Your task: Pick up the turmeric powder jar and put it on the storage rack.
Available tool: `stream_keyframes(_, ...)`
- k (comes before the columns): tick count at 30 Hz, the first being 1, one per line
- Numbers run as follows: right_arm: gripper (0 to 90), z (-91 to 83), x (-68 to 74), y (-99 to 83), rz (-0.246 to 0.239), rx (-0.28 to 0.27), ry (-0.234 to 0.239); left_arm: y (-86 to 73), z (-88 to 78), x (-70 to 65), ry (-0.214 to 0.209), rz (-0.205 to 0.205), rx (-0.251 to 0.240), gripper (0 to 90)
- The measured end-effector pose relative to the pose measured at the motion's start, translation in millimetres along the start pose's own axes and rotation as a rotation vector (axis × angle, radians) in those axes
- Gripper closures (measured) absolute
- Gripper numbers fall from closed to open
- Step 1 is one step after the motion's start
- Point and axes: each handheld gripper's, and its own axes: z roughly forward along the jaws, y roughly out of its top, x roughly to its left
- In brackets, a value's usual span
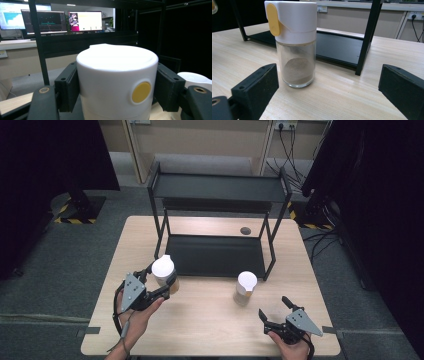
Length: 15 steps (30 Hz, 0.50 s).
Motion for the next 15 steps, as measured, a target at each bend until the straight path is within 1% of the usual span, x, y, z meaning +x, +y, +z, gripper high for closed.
stream_keyframes(6,3.1,0.0,-0.4,-0.2,0.003,-0.001,0.001,5.2,5.4,-1.2,0.012,-0.002,-0.017,30.5)
stream_keyframes(15,3.1,-0.1,-0.4,-0.2,0.005,-0.001,0.001,12.6,14.4,-1.0,0.027,-0.005,-0.026,30.5)
